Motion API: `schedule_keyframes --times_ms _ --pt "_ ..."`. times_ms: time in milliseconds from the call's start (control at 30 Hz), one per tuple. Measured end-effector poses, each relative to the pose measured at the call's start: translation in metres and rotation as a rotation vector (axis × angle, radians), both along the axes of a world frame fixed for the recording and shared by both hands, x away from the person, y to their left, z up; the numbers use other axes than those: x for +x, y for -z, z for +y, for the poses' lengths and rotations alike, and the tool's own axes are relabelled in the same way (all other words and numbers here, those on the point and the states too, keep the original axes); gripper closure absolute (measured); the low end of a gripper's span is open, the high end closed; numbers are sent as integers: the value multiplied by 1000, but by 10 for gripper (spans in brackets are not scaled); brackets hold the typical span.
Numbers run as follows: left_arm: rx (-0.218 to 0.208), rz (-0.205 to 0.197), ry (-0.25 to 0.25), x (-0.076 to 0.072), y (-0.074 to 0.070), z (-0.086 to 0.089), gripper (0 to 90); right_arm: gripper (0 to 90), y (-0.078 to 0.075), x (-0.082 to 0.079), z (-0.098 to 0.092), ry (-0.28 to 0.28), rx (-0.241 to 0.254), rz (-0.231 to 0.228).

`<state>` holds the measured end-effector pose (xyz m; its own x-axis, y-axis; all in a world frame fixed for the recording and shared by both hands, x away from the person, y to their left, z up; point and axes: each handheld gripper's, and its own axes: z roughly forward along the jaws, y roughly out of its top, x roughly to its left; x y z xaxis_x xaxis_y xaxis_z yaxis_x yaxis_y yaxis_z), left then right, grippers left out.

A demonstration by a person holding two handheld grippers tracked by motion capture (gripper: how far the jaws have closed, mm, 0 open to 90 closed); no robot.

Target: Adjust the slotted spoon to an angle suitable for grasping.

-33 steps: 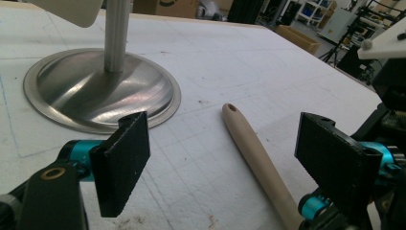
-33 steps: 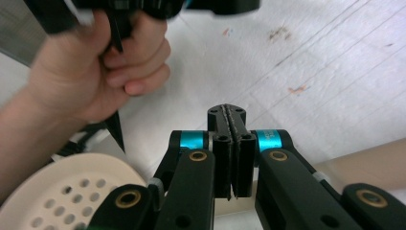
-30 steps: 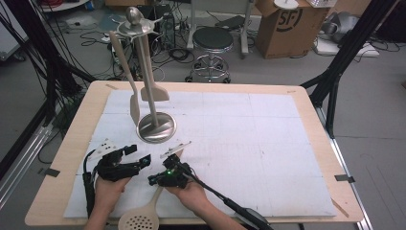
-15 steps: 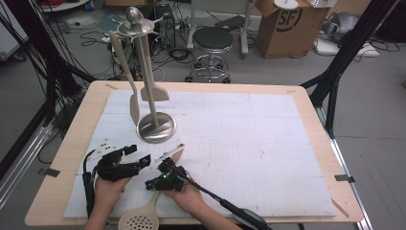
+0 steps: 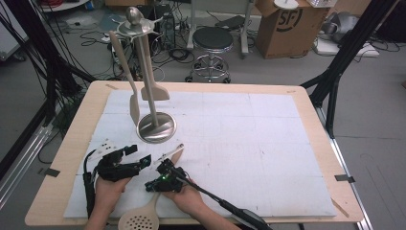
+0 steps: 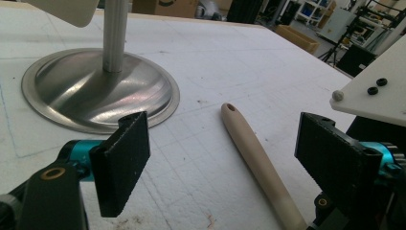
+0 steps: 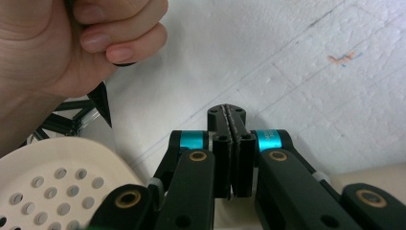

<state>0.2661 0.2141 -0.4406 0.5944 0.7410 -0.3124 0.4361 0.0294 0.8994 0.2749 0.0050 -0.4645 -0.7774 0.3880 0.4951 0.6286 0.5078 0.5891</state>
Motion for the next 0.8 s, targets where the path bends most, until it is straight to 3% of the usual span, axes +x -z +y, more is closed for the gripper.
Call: schedule_keyframes --times_ms 300,800 --pt "1 1 -1 0 0 0 201 895 -2 -9 1 -32 -21 -4" --pt "1 5 -2 0 1 0 201 897 -8 -14 -5 -27 -82 -27"
